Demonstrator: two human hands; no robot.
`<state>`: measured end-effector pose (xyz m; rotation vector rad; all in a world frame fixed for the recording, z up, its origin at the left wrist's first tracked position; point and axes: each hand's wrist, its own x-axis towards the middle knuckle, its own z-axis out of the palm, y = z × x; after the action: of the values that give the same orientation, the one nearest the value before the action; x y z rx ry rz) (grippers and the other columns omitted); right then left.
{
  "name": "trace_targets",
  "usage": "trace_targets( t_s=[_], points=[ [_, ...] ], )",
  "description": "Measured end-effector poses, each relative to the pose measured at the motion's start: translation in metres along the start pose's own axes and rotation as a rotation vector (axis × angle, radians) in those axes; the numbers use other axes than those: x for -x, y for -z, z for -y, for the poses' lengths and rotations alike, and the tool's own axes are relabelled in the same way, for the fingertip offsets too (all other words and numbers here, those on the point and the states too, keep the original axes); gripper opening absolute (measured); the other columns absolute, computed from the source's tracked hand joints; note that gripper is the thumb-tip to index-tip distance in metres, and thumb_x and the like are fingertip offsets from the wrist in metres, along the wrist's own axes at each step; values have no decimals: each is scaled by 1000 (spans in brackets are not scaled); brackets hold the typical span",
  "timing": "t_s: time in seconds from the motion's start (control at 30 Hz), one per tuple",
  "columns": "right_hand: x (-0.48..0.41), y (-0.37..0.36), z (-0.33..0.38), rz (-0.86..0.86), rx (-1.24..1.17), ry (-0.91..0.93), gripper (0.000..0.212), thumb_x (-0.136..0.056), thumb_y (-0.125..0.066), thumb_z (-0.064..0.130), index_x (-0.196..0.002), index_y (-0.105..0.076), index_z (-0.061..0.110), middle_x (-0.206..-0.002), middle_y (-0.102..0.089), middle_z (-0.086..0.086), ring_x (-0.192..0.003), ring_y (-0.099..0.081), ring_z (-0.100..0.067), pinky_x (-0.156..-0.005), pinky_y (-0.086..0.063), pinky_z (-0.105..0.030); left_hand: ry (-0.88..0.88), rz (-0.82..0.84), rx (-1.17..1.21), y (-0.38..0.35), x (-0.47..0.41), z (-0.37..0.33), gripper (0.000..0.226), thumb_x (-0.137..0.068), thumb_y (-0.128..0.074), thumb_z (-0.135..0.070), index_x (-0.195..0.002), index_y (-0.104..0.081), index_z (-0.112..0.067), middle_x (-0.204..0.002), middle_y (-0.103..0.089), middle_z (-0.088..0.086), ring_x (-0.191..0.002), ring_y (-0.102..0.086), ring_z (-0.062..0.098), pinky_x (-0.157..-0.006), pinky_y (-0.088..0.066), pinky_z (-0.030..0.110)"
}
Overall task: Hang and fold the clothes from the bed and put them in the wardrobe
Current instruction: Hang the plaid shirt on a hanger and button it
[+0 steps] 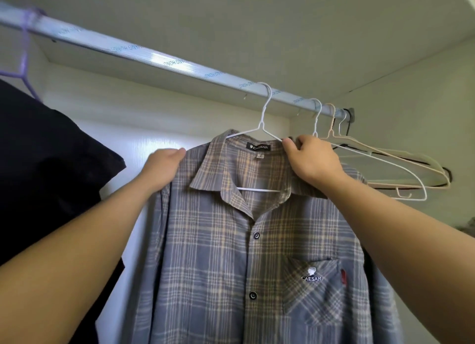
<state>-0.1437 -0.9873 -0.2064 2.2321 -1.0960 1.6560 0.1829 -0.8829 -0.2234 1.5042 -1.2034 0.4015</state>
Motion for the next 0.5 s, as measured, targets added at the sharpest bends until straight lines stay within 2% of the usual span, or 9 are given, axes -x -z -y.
trace_targets(
  t_s=[0.07, 0.13, 0.2, 0.37, 0.5],
  points=[
    [1, -6, 1, -14, 65, -3, 52, -97, -34, 65, -74, -47, 20, -70, -50, 1, -74, -49, -32, -73, -42, -43, -18, 14, 64, -2, 8, 17, 52, -107, -40, -37, -90, -59, 8, -90, -65, 24, -81, -54, 22, -73, -37, 35],
    [1, -9, 1, -10, 107, -4, 51, -97, -33, 67, -78, -46, 22, -71, -46, 3, -75, -46, -31, -75, -41, -44, -71, -20, 35, -3, 14, 27, 40, -108, -40, -33, -83, -57, -6, -84, -62, 14, -79, -55, 25, -68, -38, 33],
    [0, -9, -2, 11, 110, -15, 49, -97, -33, 66, -84, -50, 23, -78, -52, -2, -78, -47, -32, -77, -44, -45, -81, -45, 18, -2, 20, 33, 30, -106, -44, -34, -84, -56, -19, -82, -62, 3, -75, -57, 21, -64, -39, 31],
    [1, -8, -7, -10, 137, -16, 48, -98, -34, 65, -81, -48, 23, -79, -50, -2, -78, -45, -30, -76, -39, -44, -49, -67, 47, 3, 26, 41, 19, -99, -61, -34, -83, -63, -23, -72, -63, -3, -64, -57, 15, -59, -40, 30],
    [1, -10, -9, -12, 132, -22, 47, -98, -33, 65, -81, -47, 23, -73, -44, 2, -78, -44, -30, -77, -38, -45, -24, -186, 96, 7, 28, 38, 8, -91, -74, -31, -84, -72, -27, -78, -69, -11, -72, -63, 6, -62, -42, 20]
  ],
)
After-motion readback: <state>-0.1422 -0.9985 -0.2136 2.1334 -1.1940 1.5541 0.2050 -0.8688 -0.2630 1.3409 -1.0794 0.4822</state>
